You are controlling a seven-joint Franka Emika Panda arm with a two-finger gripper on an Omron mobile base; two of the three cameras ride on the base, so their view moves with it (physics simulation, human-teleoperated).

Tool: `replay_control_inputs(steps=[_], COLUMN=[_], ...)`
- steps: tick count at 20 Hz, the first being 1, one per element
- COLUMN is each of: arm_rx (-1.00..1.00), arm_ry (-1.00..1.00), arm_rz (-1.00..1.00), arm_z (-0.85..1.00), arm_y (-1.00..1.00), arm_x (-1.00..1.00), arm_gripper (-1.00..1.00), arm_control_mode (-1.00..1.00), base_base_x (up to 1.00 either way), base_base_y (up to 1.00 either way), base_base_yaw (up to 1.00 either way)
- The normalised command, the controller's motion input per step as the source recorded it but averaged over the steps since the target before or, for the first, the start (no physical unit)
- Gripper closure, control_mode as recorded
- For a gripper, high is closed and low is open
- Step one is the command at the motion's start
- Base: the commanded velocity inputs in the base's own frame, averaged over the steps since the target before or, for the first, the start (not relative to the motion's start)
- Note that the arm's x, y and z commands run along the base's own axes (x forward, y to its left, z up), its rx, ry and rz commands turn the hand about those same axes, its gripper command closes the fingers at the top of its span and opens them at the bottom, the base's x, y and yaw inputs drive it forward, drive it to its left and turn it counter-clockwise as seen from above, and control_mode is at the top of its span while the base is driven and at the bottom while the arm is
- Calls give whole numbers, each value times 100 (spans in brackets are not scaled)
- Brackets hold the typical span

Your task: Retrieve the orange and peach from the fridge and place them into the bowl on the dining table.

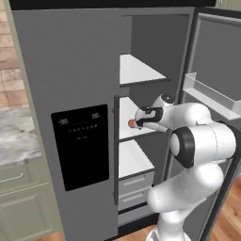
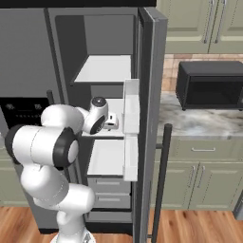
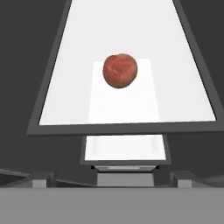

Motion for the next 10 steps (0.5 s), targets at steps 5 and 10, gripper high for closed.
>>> replay_control_inputs(steps=[5, 10], arm_rx=[0, 0], arm_ry=[0, 0], arm_rz=[0, 0], arm_z=[-11, -8], arm_y=[0, 0], arm_x=[30, 32], arm_gripper=[-100, -100], arm_control_mode=[-100, -100], base_base_x=[0, 0], base_base_y=[0, 0], base_base_yaw=[0, 0])
